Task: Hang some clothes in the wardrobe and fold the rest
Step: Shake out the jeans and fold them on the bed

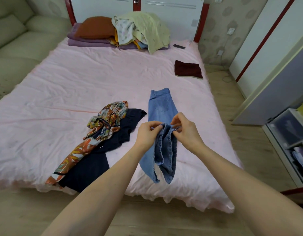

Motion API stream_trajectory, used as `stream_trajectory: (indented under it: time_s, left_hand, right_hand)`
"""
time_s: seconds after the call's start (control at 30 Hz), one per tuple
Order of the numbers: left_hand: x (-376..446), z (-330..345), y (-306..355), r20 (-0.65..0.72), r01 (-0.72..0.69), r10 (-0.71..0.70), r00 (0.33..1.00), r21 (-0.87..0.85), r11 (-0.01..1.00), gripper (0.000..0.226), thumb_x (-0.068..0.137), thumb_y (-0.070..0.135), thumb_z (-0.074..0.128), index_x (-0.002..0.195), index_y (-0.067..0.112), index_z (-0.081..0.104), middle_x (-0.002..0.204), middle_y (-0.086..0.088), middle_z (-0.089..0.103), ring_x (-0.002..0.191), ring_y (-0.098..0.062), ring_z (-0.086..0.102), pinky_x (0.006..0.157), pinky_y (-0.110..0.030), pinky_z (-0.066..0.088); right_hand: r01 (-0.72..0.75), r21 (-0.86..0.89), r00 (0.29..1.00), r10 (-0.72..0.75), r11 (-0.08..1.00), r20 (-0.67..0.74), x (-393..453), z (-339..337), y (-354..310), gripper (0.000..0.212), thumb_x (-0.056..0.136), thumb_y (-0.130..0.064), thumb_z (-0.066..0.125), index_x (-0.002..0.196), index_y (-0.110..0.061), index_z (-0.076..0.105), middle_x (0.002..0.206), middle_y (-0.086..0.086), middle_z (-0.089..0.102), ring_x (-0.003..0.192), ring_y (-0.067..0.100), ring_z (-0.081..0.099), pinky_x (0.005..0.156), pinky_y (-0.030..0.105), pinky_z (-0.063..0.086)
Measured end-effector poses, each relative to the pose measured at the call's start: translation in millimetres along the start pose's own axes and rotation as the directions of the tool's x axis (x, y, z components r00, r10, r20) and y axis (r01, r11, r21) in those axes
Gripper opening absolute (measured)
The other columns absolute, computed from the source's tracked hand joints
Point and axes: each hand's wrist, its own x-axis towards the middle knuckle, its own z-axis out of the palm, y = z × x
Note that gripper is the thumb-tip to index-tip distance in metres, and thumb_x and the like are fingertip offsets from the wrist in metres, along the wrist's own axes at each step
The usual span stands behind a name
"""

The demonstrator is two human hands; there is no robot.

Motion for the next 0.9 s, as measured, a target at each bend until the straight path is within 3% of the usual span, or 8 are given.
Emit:
stream_trajectory:
  time_s: [0.13, 0.3, 0.4, 0.53, 0.63, 0.77, 0.9]
  left_hand:
    - [2, -10, -1, -0.040, -0.087, 0.096, 0.995, 0.178, 0.980, 0.023, 0.087, -0.001, 0.056, 0.088, 0.014, 0.075, 0.085, 0.004, 0.070, 0.071, 0.000, 0.061, 0.069, -0.010, 0.045]
    - [0, -18, -1, 0.070, -0.358, 0.371, 0.926, 0.474, 0.805, 0.028, 0.080, -0.006, 0.057, 0.082, 0.013, 0.077, 0.088, -0.002, 0.067, 0.080, -0.017, 0.063, 0.074, -0.029, 0.051]
    - [-14, -7, 7, 0.017, -0.278, 0.290, 0.957, 0.340, 0.898, 0.023, 0.086, 0.003, 0.059, 0.102, 0.016, 0.070, 0.088, 0.000, 0.068, 0.080, -0.012, 0.064, 0.074, -0.020, 0.052]
    - [-25, 5, 6, -0.052, -0.177, 0.189, 0.981, 0.176, 0.968, 0.011, 0.089, 0.009, 0.061, 0.093, 0.016, 0.068, 0.084, 0.006, 0.069, 0.078, -0.002, 0.064, 0.072, -0.014, 0.051]
    - [-29, 7, 1, -0.084, -0.116, 0.132, 0.988, 0.173, 0.978, 0.008, 0.088, 0.012, 0.063, 0.088, 0.017, 0.069, 0.084, 0.009, 0.070, 0.077, -0.001, 0.065, 0.072, -0.016, 0.051]
    - [-36, 10, -4, 0.053, -0.128, 0.119, 0.992, 0.250, 0.960, 0.008, 0.085, 0.010, 0.067, 0.085, 0.018, 0.068, 0.081, 0.011, 0.070, 0.074, 0.000, 0.066, 0.072, -0.017, 0.053]
    - [-39, 12, -4, -0.015, -0.059, 0.063, 0.998, 0.193, 0.979, 0.009, 0.082, 0.009, 0.071, 0.080, 0.017, 0.065, 0.075, 0.009, 0.068, 0.071, 0.003, 0.065, 0.067, -0.010, 0.050]
  right_hand:
    - [0.037, -0.108, 0.997, -0.029, 0.993, 0.073, -1, -5, 3, 0.023, 0.083, 0.008, 0.055, 0.097, -0.010, 0.050, 0.097, -0.001, 0.058, 0.088, 0.015, 0.057, 0.070, 0.011, 0.042]
    - [0.099, -0.194, 0.989, -0.075, 0.976, 0.126, -5, -4, 4, 0.025, 0.081, 0.011, 0.053, 0.094, -0.011, 0.051, 0.092, 0.004, 0.061, 0.083, 0.021, 0.057, 0.074, 0.029, 0.050]
    - [0.120, -0.163, 0.985, -0.097, 0.979, 0.141, -7, 1, 0, 0.025, 0.081, 0.008, 0.055, 0.095, -0.012, 0.050, 0.091, 0.005, 0.062, 0.080, 0.020, 0.057, 0.072, 0.031, 0.051]
    - [0.072, -0.108, 0.995, -0.064, 0.992, 0.071, -14, 5, -3, 0.022, 0.083, 0.003, 0.057, 0.096, -0.013, 0.050, 0.091, 0.002, 0.062, 0.079, 0.015, 0.059, 0.070, 0.027, 0.050]
    - [0.029, -0.093, 0.999, -0.031, 0.995, -0.014, -25, 13, 2, 0.017, 0.083, 0.002, 0.058, 0.091, -0.012, 0.051, 0.087, 0.003, 0.062, 0.078, 0.017, 0.059, 0.070, 0.028, 0.051]
    - [0.004, -0.074, 0.999, -0.007, 0.997, -0.039, -41, 26, 10, 0.017, 0.083, 0.003, 0.056, 0.089, -0.012, 0.051, 0.083, 0.003, 0.060, 0.074, 0.019, 0.056, 0.066, 0.031, 0.050]
    - [0.007, -0.078, 0.999, -0.011, 0.997, -0.044, -44, 27, 12, 0.035, 0.084, 0.005, 0.055, 0.114, -0.013, 0.056, 0.100, -0.008, 0.055, 0.080, 0.010, 0.054, 0.074, 0.019, 0.045]
